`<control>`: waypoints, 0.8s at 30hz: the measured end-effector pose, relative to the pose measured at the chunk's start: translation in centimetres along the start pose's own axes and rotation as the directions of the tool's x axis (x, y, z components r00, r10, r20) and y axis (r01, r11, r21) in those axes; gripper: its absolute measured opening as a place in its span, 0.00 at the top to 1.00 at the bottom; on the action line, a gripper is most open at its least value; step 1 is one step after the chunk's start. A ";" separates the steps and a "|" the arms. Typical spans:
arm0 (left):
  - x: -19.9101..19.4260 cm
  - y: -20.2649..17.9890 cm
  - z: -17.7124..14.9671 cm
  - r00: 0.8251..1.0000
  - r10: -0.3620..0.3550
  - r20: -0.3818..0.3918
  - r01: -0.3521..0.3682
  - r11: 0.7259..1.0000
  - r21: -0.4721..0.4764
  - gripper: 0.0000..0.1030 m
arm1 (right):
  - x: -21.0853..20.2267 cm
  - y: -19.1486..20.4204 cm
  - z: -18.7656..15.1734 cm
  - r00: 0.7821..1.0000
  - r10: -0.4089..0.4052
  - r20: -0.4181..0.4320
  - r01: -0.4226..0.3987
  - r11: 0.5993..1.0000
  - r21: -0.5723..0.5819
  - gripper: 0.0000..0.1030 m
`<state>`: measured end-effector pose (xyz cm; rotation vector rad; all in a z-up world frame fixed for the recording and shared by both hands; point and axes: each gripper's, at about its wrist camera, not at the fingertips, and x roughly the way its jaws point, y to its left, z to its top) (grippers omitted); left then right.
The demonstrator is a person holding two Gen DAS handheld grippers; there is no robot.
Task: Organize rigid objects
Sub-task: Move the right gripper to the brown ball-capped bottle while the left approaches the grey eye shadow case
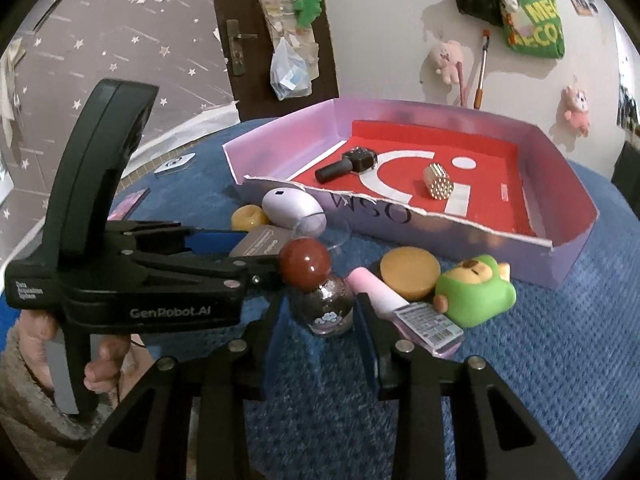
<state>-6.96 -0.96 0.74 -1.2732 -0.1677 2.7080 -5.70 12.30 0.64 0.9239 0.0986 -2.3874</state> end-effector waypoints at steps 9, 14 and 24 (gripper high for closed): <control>-0.3 0.4 -0.1 1.000 -0.022 -0.001 0.022 1.000 -0.015 0.50 | 1.0 0.3 0.4 0.999 -0.034 0.010 0.035 0.998 -0.044 0.65; -0.5 0.2 -0.3 1.000 -0.028 0.005 0.028 1.000 -0.009 0.50 | 0.9 0.2 0.3 0.999 -0.037 0.017 0.037 0.999 -0.028 0.67; -1.6 0.2 -0.7 0.999 -0.044 0.024 0.045 0.999 -0.014 0.50 | -0.5 -0.6 0.4 0.999 0.018 0.037 -0.020 0.999 0.046 0.68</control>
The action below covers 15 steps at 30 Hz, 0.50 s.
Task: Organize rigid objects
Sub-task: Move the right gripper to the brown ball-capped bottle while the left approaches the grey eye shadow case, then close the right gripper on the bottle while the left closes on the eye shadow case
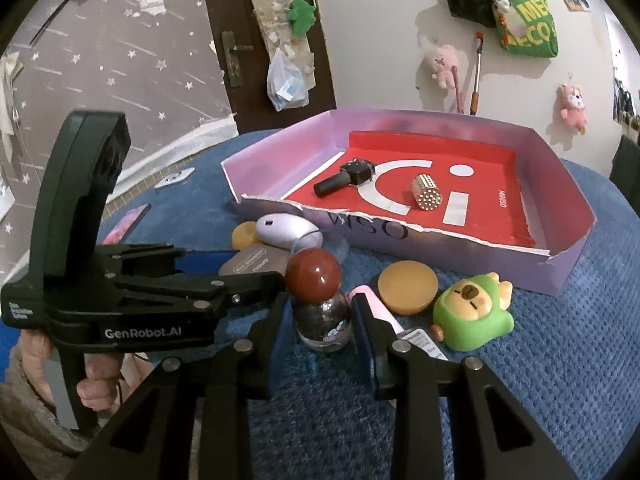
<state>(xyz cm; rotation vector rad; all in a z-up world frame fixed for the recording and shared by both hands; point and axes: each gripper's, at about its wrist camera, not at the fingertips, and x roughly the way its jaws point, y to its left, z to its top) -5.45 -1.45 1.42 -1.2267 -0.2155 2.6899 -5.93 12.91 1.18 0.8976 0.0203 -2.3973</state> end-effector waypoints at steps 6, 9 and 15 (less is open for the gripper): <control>-0.7 -0.4 -0.4 1.000 -0.004 0.009 0.004 1.000 0.008 0.50 | -0.9 -0.2 0.3 0.999 0.033 0.020 -0.034 0.999 0.033 0.69; -1.0 -0.5 -0.5 1.000 -0.006 0.013 0.006 1.000 0.007 0.50 | -1.2 -0.2 0.2 0.999 0.038 0.027 -0.039 0.998 0.039 0.69; -1.7 -0.8 -0.3 0.999 -0.016 0.031 0.016 1.000 0.010 0.50 | -1.4 -0.2 0.2 0.999 0.041 0.035 -0.042 0.998 0.042 0.70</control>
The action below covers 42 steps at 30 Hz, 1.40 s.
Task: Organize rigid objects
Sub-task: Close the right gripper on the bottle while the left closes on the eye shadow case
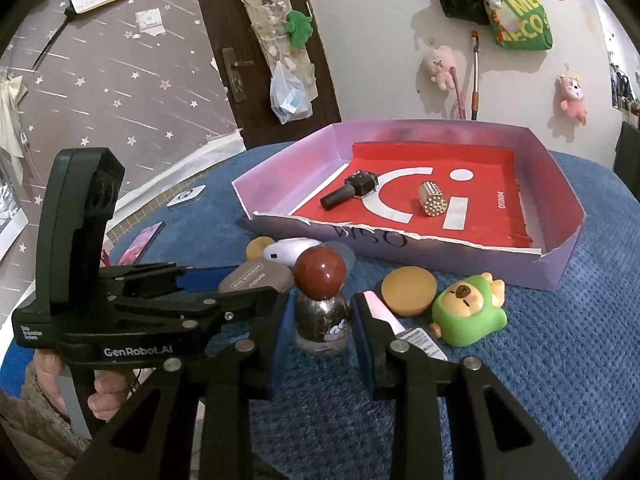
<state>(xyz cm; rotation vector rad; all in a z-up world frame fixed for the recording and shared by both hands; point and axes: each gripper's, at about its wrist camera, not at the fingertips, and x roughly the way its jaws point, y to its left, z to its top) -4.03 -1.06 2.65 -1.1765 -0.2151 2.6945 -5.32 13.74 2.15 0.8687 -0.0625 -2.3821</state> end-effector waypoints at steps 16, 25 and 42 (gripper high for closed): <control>0.5 0.9 -1.0 0.999 0.003 -0.038 -0.004 0.999 -0.032 0.50 | 1.3 0.7 -0.9 0.996 -0.004 -0.092 0.001 0.999 -0.035 0.71; 1.1 1.1 -1.4 0.999 0.012 -0.045 -0.014 0.999 -0.042 0.50 | 2.5 1.1 -1.7 0.994 0.017 -0.110 -0.021 0.999 -0.028 0.63; -0.4 0.9 -0.8 1.000 -0.005 0.007 0.005 1.000 -0.031 0.51 | 0.9 1.5 -1.0 0.997 0.034 -0.069 -0.037 0.998 -0.043 0.68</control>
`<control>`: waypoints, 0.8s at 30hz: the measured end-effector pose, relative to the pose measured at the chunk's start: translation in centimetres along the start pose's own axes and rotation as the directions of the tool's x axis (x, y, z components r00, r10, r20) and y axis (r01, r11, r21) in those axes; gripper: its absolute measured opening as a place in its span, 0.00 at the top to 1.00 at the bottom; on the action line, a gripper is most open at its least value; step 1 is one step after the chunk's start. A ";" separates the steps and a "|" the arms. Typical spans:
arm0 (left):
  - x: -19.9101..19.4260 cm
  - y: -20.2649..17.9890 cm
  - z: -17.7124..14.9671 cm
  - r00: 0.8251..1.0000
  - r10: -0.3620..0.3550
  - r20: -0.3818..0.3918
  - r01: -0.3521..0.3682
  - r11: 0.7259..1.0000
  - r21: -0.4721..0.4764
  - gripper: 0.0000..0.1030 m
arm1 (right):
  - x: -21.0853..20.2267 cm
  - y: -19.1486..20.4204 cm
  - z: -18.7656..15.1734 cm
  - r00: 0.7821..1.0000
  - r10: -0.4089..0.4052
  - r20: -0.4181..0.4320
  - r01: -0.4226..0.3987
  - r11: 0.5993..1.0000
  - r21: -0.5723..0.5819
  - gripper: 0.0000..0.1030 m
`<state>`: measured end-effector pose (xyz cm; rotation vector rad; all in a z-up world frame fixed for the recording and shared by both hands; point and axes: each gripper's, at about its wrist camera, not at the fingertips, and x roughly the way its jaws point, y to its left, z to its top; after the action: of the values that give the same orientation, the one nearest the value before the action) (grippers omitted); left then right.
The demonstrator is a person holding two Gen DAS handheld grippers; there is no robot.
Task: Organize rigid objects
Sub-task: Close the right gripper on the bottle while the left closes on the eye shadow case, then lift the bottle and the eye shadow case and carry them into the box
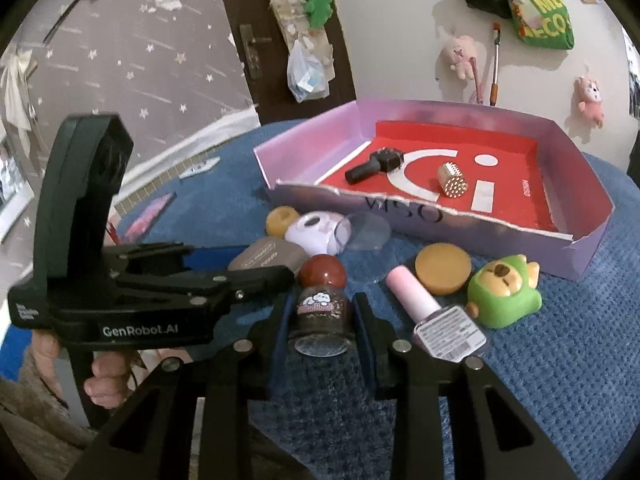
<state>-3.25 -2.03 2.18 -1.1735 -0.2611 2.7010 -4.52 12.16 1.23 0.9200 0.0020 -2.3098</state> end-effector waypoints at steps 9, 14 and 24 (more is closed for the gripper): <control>-0.8 -0.5 0.8 0.999 -0.028 0.026 0.028 1.000 0.011 0.51 | -0.7 -0.5 0.9 0.999 0.022 0.024 -0.023 0.999 0.024 0.68; -1.0 -1.1 2.1 0.998 -0.036 0.048 0.034 0.999 0.036 0.52 | -1.4 -0.9 2.0 0.999 0.024 0.044 -0.025 0.999 0.020 0.68; 0.1 -1.3 5.4 0.997 -0.036 0.071 0.030 0.996 0.080 0.52 | -2.3 -3.1 4.7 0.997 -0.012 0.079 0.010 1.000 0.024 0.68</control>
<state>-7.17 -1.20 6.09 -1.0417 -0.1806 2.7017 -7.92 14.86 5.52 0.8419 -0.0544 -2.3592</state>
